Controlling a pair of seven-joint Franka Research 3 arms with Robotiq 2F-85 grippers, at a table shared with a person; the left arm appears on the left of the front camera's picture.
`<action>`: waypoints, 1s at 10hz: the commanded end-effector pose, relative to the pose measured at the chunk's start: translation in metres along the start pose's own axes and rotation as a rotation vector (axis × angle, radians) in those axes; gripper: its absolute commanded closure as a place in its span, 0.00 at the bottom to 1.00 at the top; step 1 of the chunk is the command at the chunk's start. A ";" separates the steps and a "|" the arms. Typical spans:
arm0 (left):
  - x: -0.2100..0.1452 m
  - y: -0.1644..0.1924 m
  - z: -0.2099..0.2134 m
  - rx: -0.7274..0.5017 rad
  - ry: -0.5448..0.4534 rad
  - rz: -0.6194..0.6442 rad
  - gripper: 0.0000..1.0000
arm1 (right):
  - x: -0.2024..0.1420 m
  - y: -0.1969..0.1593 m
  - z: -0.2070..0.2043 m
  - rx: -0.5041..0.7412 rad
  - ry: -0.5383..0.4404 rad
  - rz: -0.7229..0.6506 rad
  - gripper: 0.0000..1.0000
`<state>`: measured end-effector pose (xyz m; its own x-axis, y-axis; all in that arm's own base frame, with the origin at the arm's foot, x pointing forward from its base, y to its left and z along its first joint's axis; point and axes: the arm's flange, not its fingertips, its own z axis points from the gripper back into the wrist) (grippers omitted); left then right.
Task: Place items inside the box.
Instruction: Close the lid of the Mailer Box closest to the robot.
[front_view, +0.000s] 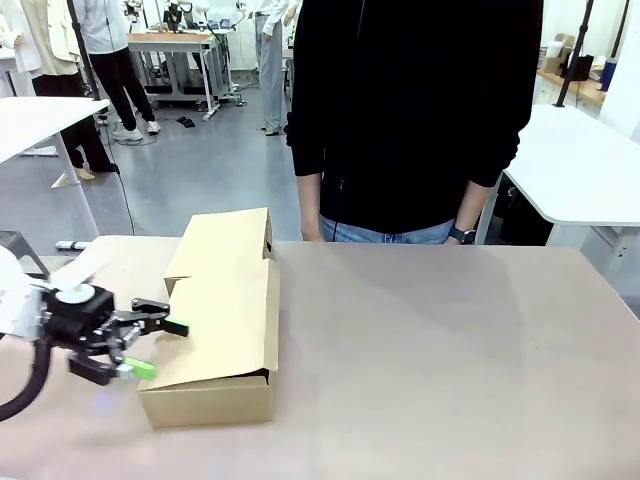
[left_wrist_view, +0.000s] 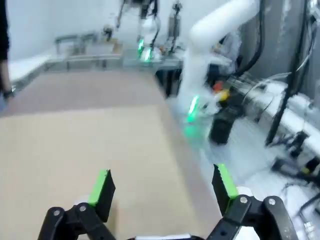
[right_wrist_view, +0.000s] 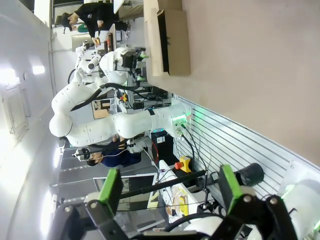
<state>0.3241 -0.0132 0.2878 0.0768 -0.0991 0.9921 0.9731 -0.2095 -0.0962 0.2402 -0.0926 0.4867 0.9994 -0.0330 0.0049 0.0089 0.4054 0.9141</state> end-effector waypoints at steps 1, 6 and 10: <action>0.031 -0.074 0.004 -0.033 -0.168 0.037 0.00 | -0.001 0.001 0.002 0.009 0.002 0.017 0.00; 0.057 -0.083 0.052 0.355 -0.183 0.451 0.00 | -0.001 0.001 0.002 0.009 0.002 0.017 0.00; 0.065 -0.080 0.111 0.427 -0.316 1.008 0.00 | -0.001 0.001 0.002 0.009 0.002 0.017 0.00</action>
<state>0.2976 0.1365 0.3556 0.7634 0.1025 0.6377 0.6051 0.2317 -0.7616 0.2401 -0.0927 0.4868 0.9994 -0.0332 0.0048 0.0091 0.4054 0.9141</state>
